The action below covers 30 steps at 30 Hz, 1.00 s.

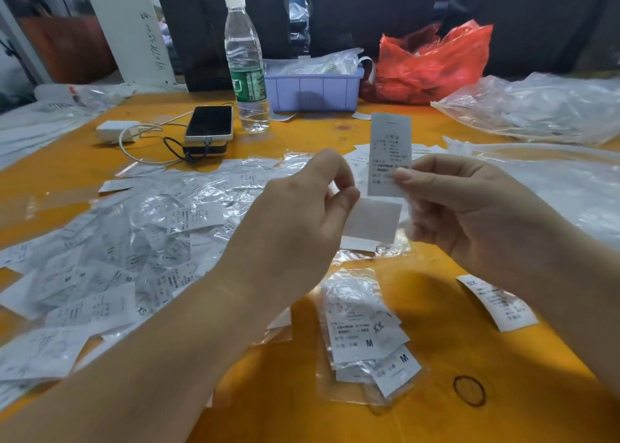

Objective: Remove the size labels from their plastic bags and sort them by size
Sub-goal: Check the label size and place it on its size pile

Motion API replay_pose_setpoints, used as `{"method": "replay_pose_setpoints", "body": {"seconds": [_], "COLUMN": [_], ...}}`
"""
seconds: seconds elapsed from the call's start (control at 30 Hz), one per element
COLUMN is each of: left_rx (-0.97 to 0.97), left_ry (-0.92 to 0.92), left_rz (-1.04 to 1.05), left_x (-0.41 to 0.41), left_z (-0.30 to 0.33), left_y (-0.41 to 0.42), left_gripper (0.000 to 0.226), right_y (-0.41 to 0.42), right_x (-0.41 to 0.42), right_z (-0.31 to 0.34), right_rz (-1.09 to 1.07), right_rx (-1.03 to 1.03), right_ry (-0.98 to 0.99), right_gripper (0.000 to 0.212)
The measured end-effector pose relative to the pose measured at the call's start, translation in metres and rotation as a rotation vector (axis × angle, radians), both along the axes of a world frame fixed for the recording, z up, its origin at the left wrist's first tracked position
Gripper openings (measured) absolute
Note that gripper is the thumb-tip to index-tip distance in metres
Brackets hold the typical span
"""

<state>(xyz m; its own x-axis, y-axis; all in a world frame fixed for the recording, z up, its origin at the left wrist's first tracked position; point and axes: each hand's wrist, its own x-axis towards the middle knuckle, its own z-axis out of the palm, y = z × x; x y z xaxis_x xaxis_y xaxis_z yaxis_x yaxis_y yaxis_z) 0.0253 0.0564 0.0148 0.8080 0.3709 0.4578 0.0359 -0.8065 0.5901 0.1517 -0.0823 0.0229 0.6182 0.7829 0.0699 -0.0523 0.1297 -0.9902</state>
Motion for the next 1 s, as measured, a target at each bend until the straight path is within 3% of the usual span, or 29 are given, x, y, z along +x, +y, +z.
{"method": "replay_pose_setpoints", "body": {"seconds": [0.33,0.8,1.0], "left_rx": [-0.127,-0.117,-0.106], "left_ry": [-0.08,-0.09,-0.171], "left_rz": [-0.073,-0.039,0.018], "left_x": [0.004,0.002,-0.001], "left_z": [-0.004,0.0,0.007], "left_y": [0.001,0.001,0.013], "left_gripper": [0.013,0.031,0.027], "right_y": [0.002,0.003,0.002], "right_x": [-0.002,0.003,0.008], "right_z": [-0.003,-0.006,-0.003], "right_rz": [0.066,-0.057,-0.131], "right_rx": [-0.018,0.075,0.119], "right_ry": [-0.011,0.009,0.009], "right_gripper": [0.012,0.008,0.007]}}
